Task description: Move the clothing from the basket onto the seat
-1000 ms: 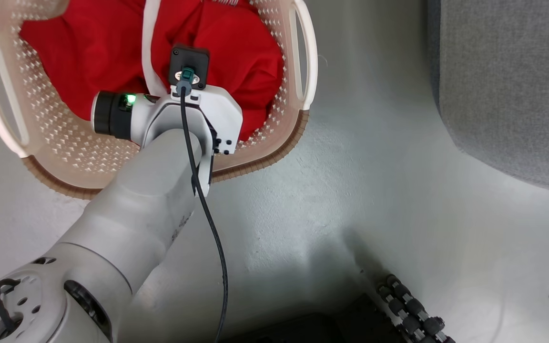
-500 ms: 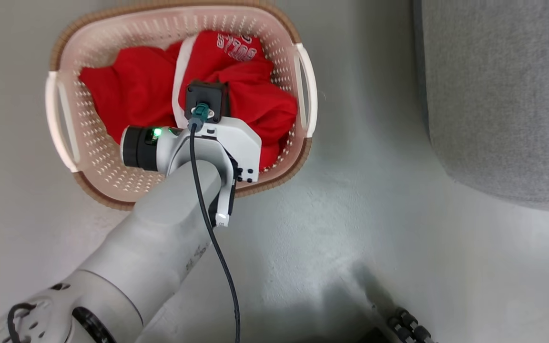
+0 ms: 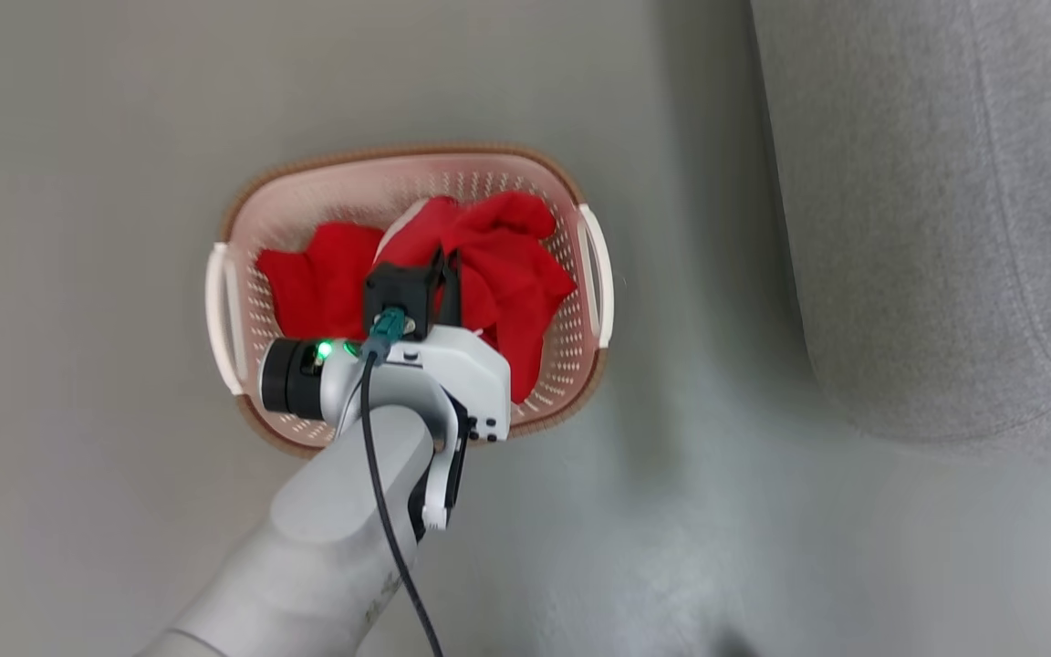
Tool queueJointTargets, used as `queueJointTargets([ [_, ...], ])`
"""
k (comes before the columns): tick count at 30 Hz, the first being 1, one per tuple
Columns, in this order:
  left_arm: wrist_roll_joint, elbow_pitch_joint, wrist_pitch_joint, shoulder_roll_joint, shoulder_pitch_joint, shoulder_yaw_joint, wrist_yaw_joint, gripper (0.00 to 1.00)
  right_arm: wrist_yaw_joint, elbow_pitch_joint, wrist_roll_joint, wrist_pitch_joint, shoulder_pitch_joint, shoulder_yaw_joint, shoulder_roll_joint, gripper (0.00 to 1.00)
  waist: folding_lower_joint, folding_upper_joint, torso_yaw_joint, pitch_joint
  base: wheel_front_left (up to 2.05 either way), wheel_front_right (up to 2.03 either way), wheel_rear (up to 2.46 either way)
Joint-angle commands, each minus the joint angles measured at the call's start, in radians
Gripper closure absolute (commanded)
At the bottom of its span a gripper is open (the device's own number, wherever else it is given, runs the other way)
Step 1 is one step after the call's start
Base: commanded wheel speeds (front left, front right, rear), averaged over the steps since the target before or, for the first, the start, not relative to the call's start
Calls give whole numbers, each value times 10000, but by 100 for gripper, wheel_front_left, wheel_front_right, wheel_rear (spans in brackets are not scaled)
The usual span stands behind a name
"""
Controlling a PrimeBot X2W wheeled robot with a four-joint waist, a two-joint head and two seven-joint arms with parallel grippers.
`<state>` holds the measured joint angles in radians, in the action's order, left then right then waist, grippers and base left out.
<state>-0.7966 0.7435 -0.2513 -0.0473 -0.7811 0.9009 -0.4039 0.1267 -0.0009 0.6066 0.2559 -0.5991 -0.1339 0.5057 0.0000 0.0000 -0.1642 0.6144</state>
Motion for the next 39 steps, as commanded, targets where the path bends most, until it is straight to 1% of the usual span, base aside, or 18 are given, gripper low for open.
queueJointTargets([
  [1,191,-290,-104,-29,276,-320,96,100,40,-87,-85,59,454,-70,164,0,0,0,246,-683,0,0,0],
  [7,983,-858,-104,-29,1122,-1092,475,100,40,447,-325,59,988,-285,-95,0,0,0,498,-1812,0,0,0],
  [12,1723,-1280,-104,-29,1754,-1657,878,100,40,861,-546,59,1416,-424,-351,0,0,0,702,-2693,0,0,0],
  [19,2850,-1663,-104,-29,2469,-2326,1840,100,40,1330,-863,59,2028,-536,-737,0,0,0,982,-3793,0,0,0],
  [28,3901,-2020,-104,-29,2800,-3091,3102,100,40,1717,-1117,59,2470,-591,-1151,0,0,0,1177,-4578,0,0,0],
  [29,3901,-2020,-104,-29,2800,-3091,3102,100,40,1717,-1117,59,2470,-591,-1151,0,0,0,1177,-4578,0,0,0],
  [34,4230,-2223,-105,-29,2754,-3493,3730,100,40,1885,-1243,59,2608,-640,-1338,0,0,0,1219,-4933,0,0,0],
  [39,4539,-2767,-105,-103,2591,-3921,4144,100,40,2018,-1330,59,2804,-635,-1521,0,0,0,1242,-5179,0,0,0],
])
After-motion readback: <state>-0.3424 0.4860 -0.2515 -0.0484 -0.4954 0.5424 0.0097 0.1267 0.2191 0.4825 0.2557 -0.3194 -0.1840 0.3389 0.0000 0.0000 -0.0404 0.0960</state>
